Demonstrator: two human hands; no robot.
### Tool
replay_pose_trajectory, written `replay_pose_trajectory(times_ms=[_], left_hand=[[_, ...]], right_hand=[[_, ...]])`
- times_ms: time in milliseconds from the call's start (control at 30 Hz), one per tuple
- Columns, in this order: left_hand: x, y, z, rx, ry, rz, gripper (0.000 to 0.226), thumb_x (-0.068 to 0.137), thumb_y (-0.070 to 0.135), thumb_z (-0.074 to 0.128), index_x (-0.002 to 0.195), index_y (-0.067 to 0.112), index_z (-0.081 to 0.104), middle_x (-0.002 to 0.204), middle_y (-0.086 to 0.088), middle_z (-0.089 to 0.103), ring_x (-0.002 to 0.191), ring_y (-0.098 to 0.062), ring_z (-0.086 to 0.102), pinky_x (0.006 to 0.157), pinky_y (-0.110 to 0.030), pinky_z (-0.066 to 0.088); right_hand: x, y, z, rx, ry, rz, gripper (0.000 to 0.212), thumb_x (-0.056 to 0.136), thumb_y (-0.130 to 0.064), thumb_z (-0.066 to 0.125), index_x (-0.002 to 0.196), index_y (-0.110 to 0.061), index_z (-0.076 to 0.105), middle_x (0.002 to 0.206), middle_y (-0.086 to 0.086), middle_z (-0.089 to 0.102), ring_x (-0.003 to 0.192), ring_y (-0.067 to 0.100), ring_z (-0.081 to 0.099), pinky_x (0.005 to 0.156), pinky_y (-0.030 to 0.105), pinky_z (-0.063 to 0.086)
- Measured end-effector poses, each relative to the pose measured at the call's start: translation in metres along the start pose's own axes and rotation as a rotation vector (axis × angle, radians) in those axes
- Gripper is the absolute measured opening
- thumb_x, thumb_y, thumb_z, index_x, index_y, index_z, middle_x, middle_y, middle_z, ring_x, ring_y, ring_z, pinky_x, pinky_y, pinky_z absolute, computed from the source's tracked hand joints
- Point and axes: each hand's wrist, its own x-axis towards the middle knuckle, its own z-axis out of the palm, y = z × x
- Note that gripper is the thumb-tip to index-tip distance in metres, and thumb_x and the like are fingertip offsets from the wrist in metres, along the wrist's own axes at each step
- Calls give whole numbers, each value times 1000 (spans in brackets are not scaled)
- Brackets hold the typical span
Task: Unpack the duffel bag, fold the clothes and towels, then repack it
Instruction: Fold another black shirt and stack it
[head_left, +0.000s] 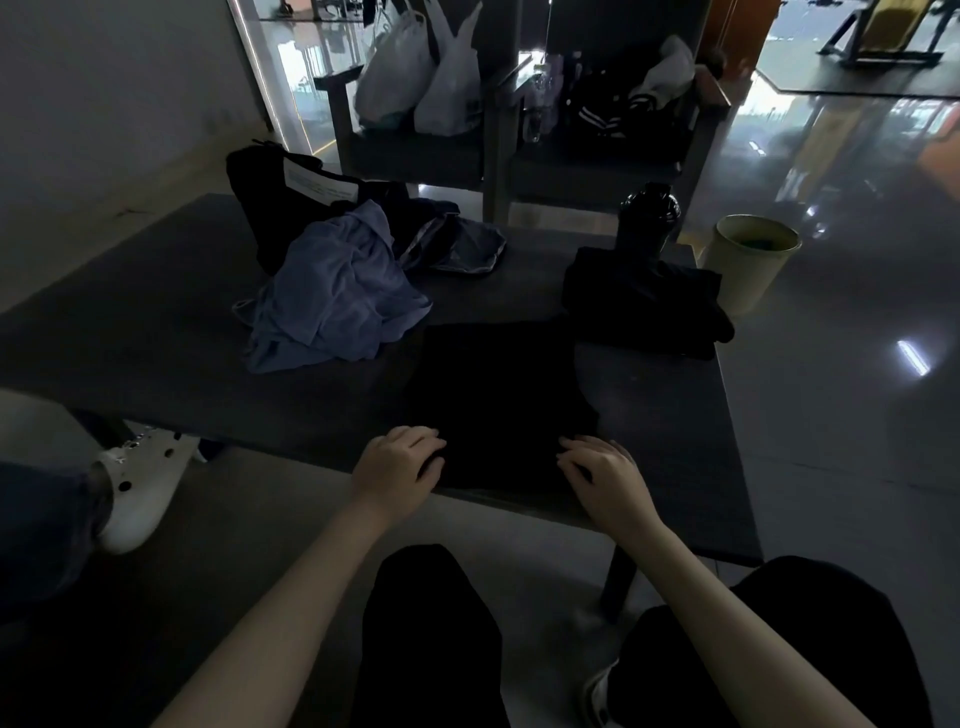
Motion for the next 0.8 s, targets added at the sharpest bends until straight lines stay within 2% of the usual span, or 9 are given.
replay_pose_trajectory(times_ms=[100,167,233,300,467,600,667,733,800], left_hand=[[-15,-11,3,67,-167,31,58,73,47,61,121,14,64,126,-1,62,112,-23,60,83,-41,52],[-20,-11,3,53,-200,29,66,62,26,83,123,15,63,127,-2,61,112,-25,61,83,-41,53],[-22,-9,4,7,-134,15,62,55,9,86,115,13,67,118,-3,66,102,-26,65,78,-40,55],[-20,-7,1,-35,-67,15,54,55,3,83,107,11,71,109,-3,69,95,-27,67,75,-40,56],[-10,-4,-13,-105,-35,-56,32,71,18,76,103,12,72,96,-8,70,88,-30,66,81,-38,52],[-6,-6,-23,-136,-79,-222,37,81,33,73,115,19,68,107,-9,61,95,-29,60,90,-34,47],[-3,-6,-27,-174,-85,-238,37,82,36,72,115,20,67,106,-9,62,95,-28,60,89,-32,46],[3,-6,-32,-247,-72,-255,34,83,34,71,113,17,67,103,-7,63,94,-24,61,83,-28,45],[12,-3,-40,-336,-51,-288,30,86,32,68,112,16,65,101,-2,63,92,-17,60,77,-22,44]], right_hand=[[-4,-7,-3,-54,64,-44,27,90,-34,58,104,-16,72,109,-1,70,108,17,62,106,39,30],[-9,-10,-4,-112,57,-93,53,84,-58,46,107,-17,70,108,-3,70,108,16,62,107,43,30],[-16,-10,-4,-165,-17,-127,81,74,-79,33,115,-18,66,116,-3,67,117,17,57,109,48,28],[-22,-8,-5,-234,-78,-160,93,69,-85,30,129,-18,56,122,-2,64,121,20,54,110,52,27],[-23,-6,-5,-340,-37,-250,73,70,-50,64,135,-21,48,102,-4,68,99,22,65,100,51,39],[-22,-4,-11,-268,-25,-301,73,75,-30,71,141,-20,41,101,-3,68,96,20,64,103,43,37],[-19,-4,-18,-170,-44,-284,76,76,-20,71,144,-20,38,107,-1,65,94,22,62,96,37,43],[-10,-6,-24,-47,-49,-241,66,78,-14,70,139,-21,46,108,-1,62,92,24,62,83,32,48],[3,-9,-30,93,-44,-180,49,80,-9,70,127,-18,59,106,-4,63,96,17,62,80,17,44]])
